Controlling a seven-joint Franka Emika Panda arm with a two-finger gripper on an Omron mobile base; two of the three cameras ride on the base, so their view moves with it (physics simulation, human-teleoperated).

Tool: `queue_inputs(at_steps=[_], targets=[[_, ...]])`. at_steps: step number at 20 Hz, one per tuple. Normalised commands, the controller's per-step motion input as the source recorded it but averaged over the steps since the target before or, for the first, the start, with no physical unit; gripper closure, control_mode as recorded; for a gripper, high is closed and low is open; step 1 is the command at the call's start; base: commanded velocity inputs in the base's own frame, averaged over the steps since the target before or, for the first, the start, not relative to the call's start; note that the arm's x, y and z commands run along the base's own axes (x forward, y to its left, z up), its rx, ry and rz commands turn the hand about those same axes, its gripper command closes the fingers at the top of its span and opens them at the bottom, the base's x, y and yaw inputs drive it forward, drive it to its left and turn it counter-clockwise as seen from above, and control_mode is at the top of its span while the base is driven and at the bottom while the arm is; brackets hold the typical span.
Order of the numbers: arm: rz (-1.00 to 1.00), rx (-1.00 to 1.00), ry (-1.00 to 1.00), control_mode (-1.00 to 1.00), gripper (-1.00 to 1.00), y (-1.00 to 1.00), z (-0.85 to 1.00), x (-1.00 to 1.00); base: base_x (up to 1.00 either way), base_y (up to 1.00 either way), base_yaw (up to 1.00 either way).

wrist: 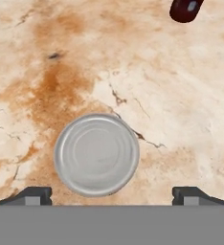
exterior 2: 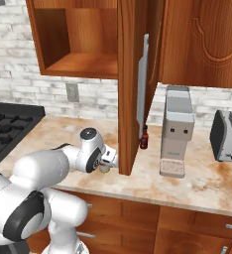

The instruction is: Restock the canned food cabinet by taking the new fresh canned food from the counter and placing it in the cabinet. Then, take the old canned food from the cabinet and place it on the counter.

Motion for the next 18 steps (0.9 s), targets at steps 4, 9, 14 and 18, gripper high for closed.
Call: queue_inputs(at_steps=[4,9,14,18], targets=[[-0.02,0.0,0.0,-1.0,-1.0,0.0,-0.13,0.07,0.0,0.0,0.0],[-0.03,0.0,-0.01,-1.0,-1.0,0.0,-0.09,0.13,0.0,0.0,0.0],[-0.03,0.0,-0.03,-1.0,1.0,0.0,-0.1,0.17,0.0,0.0,0.0],[-0.02,0.0,-0.05,-1.0,1.0,0.0,-0.13,0.24,0.0,0.0,0.0]])
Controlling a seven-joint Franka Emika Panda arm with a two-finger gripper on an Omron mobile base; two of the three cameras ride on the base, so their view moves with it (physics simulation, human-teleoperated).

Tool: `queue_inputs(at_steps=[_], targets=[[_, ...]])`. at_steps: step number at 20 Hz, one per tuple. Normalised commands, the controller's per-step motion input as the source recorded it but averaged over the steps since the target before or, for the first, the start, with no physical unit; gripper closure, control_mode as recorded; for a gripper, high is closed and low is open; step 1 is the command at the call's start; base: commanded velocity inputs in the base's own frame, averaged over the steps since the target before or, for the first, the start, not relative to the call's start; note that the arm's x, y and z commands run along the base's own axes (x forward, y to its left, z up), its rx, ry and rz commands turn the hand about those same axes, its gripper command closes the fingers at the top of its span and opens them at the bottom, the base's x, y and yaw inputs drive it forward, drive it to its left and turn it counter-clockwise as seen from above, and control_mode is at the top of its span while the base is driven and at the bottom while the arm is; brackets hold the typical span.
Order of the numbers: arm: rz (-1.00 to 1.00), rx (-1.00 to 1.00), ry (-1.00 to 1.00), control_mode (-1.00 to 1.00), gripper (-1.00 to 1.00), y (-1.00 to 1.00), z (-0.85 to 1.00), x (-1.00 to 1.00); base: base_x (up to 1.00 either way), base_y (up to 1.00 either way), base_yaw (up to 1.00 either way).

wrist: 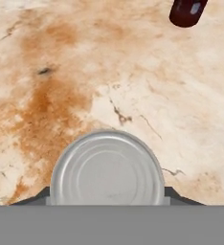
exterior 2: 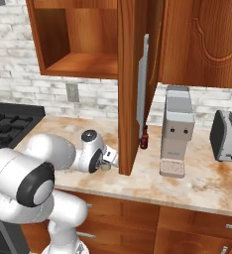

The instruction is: Restock the canned food cabinet by taking the new fresh canned food from the counter and placing it in the cabinet. Then, take the old canned food from the cabinet and place it on the counter.

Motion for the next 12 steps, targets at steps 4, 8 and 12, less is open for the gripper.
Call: queue_inputs(at_steps=[4,8,12], targets=[[0.0,0.0,0.0,-1.0,1.0,0.0,0.0,-0.07,0.0,0.0,0.0],[0.01,0.03,-0.31,-1.0,1.0,0.0,0.54,-0.71,0.0,0.0,0.0],[0.02,0.08,-0.48,-1.0,1.0,0.0,1.0,-0.96,0.0,0.0,0.0]])
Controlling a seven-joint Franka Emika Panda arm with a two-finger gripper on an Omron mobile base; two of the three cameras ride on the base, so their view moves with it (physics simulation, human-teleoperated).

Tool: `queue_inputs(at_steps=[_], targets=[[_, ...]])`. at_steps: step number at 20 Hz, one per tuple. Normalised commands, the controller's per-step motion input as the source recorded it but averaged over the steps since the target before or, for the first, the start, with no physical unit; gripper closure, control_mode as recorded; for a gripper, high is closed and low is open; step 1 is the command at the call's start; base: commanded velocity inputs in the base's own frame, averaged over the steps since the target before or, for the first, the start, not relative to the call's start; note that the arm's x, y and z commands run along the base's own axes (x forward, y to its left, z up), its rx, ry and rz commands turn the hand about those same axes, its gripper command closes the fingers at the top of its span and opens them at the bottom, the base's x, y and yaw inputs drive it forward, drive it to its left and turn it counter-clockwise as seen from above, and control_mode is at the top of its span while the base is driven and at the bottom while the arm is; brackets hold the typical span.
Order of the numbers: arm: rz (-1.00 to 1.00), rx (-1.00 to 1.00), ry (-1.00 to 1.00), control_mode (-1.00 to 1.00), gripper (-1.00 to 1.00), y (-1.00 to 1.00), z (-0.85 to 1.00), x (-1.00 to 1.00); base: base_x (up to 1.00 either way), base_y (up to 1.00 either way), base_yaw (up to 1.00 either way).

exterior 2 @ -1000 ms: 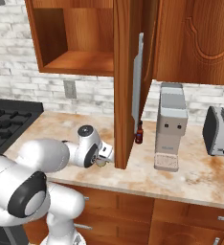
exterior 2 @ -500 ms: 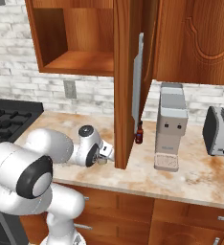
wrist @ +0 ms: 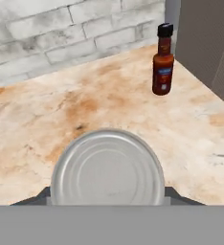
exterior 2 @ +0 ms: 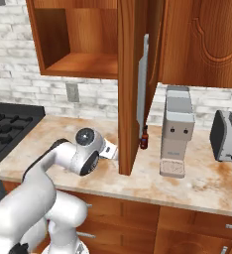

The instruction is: Restock the canned food cabinet by taking the new fresh canned food from the counter and placing it in the cabinet. Then, take the old canned food from the cabinet and place it on the counter.

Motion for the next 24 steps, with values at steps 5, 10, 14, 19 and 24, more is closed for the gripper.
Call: queue_inputs(at_steps=[5,10,14,19,24], targets=[[0.04,0.03,-0.47,-1.0,1.0,0.02,1.0,-0.91,0.0,0.0,0.0],[0.0,0.0,-0.33,-1.0,1.0,0.22,1.0,-0.71,0.0,0.0,0.0],[0.0,-0.01,-0.17,-1.0,1.0,0.34,1.0,-0.5,0.0,0.0,0.0],[0.02,-0.07,-0.01,-1.0,1.0,0.88,1.0,-0.26,0.0,0.0,0.0],[0.03,-0.14,0.21,-1.0,1.0,0.83,1.0,0.0,0.0,0.0,0.0]])
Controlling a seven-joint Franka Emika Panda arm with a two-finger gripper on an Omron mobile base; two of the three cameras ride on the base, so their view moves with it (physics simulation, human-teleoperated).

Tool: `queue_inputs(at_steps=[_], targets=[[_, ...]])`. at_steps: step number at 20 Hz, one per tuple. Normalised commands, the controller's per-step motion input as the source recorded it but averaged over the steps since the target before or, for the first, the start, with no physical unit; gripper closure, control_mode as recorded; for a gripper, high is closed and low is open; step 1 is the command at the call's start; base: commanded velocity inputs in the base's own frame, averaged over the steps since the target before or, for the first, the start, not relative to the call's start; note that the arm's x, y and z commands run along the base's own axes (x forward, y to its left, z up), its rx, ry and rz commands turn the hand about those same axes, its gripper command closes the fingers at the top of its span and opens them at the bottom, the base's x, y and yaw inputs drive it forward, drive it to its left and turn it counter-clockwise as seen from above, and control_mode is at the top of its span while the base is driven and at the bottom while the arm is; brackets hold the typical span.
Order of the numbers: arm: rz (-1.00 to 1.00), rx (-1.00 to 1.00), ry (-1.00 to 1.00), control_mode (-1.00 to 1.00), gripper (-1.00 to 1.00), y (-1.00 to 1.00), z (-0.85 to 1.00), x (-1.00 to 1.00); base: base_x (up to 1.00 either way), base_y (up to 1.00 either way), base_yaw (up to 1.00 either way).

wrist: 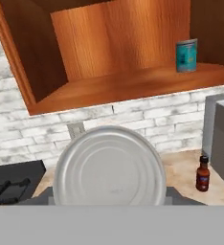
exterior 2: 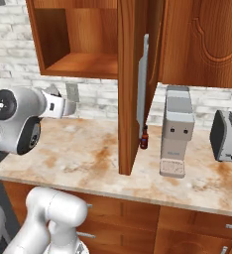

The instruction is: Restock the canned food cabinet by taking the new fresh canned food from the counter and placing it in the cabinet. Then, take the old canned food from the cabinet and place it on the counter.

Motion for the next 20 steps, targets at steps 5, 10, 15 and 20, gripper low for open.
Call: queue_inputs(at_steps=[5,10,15,20], targets=[[0.0,-0.13,0.49,-1.0,1.0,0.12,0.8,0.17,0.0,0.0,0.0],[0.0,-0.03,0.0,-1.0,1.0,-0.01,0.0,0.19,0.0,0.0,0.0],[0.0,0.0,-0.03,-1.0,1.0,0.0,-0.11,0.64,0.0,0.0,0.0],[0.0,0.0,-0.03,-1.0,1.0,0.0,-0.03,1.0,0.0,0.0,0.0]])
